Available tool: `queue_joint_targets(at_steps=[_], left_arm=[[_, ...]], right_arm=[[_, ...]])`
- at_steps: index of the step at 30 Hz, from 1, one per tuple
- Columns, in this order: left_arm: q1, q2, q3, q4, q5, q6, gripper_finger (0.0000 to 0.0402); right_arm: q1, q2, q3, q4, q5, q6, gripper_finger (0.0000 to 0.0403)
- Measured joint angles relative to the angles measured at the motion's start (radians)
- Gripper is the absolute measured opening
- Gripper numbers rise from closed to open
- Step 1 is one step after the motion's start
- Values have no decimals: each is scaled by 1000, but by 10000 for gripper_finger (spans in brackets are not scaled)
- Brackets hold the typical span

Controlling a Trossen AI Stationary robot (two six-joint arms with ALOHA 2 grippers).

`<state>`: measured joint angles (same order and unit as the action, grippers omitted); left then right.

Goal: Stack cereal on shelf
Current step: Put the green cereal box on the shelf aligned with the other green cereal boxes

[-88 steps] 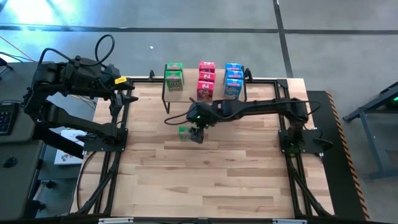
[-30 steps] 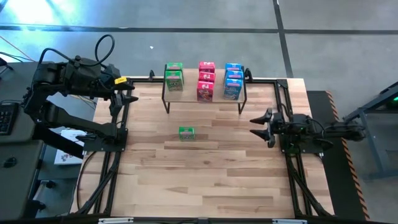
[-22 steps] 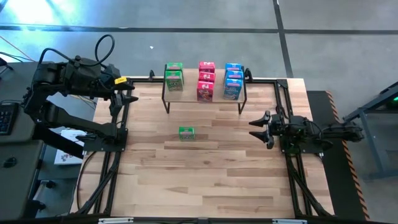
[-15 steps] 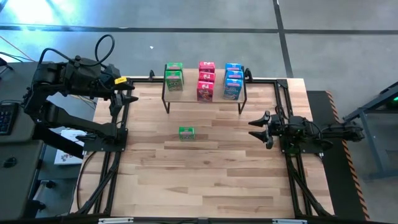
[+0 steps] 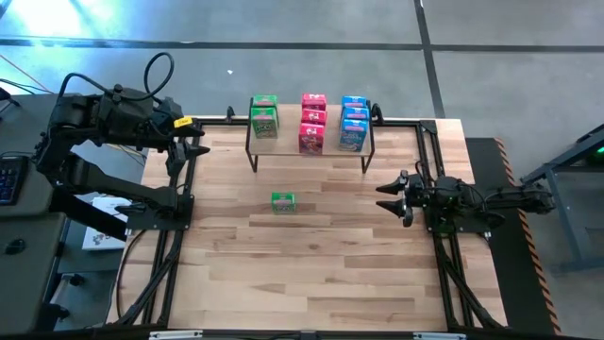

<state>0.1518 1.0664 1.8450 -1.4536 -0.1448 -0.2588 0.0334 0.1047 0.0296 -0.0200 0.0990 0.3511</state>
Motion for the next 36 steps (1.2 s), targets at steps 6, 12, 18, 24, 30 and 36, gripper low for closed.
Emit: queue_joint_targets(at_steps=[6,12,18,24,30,36], left_arm=[[0,0,0,0,0,0,237],[0,0,0,0,0,0,237],[0,0,0,2,-1,5,237],[0,12,0,99,-23,69,237],[0,44,0,234,-23,71,237],[0,87,1,317,-20,156,237]], right_arm=[[0,0,0,-1,-2,0,244],[0,0,0,-1,-2,0,244],[0,0,0,-1,-2,0,244],[0,0,0,-1,-2,0,244],[0,0,0,-2,-2,0,244],[0,0,0,-2,-1,0,244]])
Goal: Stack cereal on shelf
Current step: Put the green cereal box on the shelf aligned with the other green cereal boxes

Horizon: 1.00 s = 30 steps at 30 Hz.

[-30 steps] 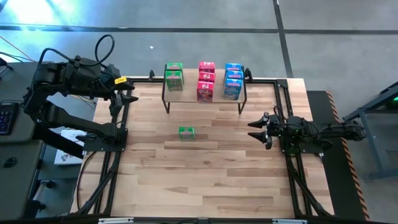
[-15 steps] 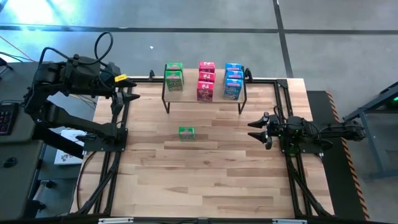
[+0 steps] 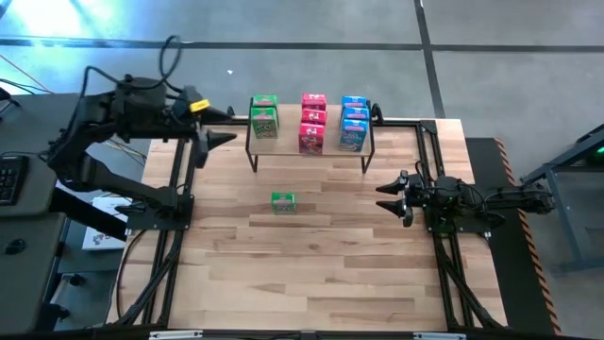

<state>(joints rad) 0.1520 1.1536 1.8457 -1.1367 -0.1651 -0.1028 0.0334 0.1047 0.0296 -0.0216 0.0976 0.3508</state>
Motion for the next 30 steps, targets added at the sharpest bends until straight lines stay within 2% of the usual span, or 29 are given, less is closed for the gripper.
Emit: queue_joint_targets(at_steps=[8,11,15,24,30], left_arm=[[-16,97,-1,-1,110,40,237],[-43,138,-1,-16,115,44,237],[-92,177,-1,-40,95,44,237],[-243,291,-1,-111,-24,-24,237],[-287,396,-1,-165,-81,-13,237]], right_arm=[[0,0,0,0,0,0,244],[0,0,0,0,0,0,244],[0,0,0,0,0,0,244],[0,0,0,0,0,0,244],[0,0,0,0,0,0,244]])
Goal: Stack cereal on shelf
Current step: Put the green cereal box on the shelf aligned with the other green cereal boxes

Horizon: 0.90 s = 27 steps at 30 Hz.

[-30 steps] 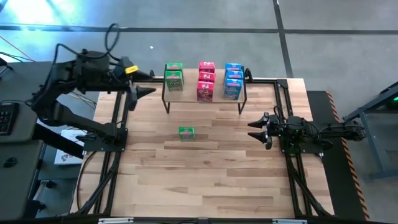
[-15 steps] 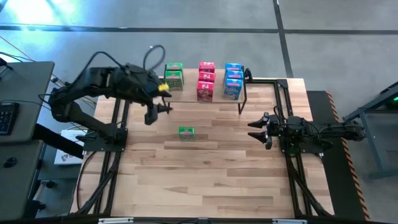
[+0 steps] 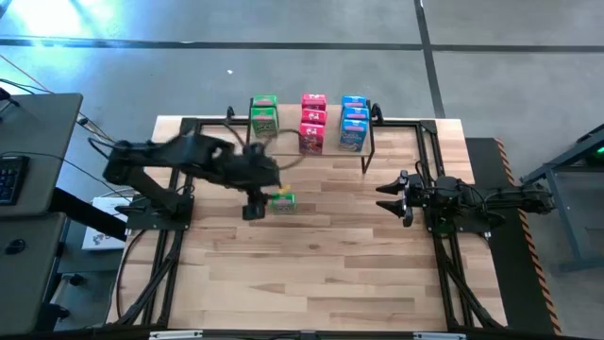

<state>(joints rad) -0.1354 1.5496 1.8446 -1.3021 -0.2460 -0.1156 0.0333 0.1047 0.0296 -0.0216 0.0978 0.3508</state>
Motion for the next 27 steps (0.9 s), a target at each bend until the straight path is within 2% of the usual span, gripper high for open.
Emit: queue_joint_targets(at_steps=[12,21,27], left_arm=[[5,196,0,-70,0,126,237],[33,245,0,-36,7,128,237],[82,246,-19,-6,67,130,237]], right_arm=[[0,0,0,0,0,0,244],[0,0,0,0,0,0,244],[0,0,0,0,0,0,244]])
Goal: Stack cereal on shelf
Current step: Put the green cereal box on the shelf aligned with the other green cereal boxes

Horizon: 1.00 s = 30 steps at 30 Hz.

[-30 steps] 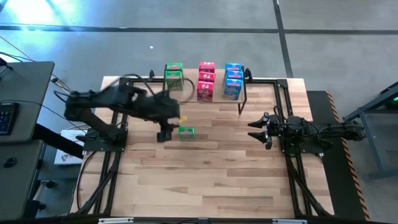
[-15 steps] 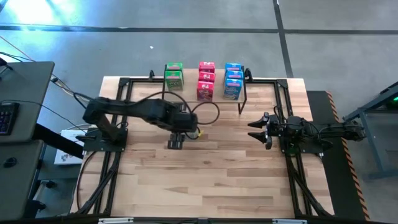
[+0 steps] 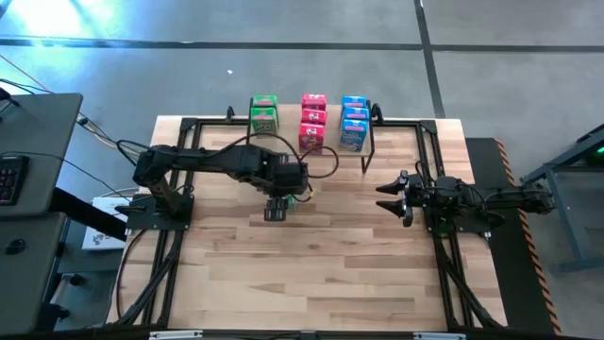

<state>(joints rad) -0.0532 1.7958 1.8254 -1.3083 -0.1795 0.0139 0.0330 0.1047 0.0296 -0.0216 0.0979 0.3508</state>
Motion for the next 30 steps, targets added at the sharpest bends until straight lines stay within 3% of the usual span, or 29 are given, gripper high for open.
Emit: queue_joint_targets(at_steps=[8,19,30], left_arm=[[61,-12,-130,90,122,24,254],[96,-15,-224,180,132,46,318],[102,-15,-342,289,145,50,326]], right_arm=[[0,0,0,0,0,0,244],[0,0,0,0,0,0,244],[0,0,0,0,0,0,244]])
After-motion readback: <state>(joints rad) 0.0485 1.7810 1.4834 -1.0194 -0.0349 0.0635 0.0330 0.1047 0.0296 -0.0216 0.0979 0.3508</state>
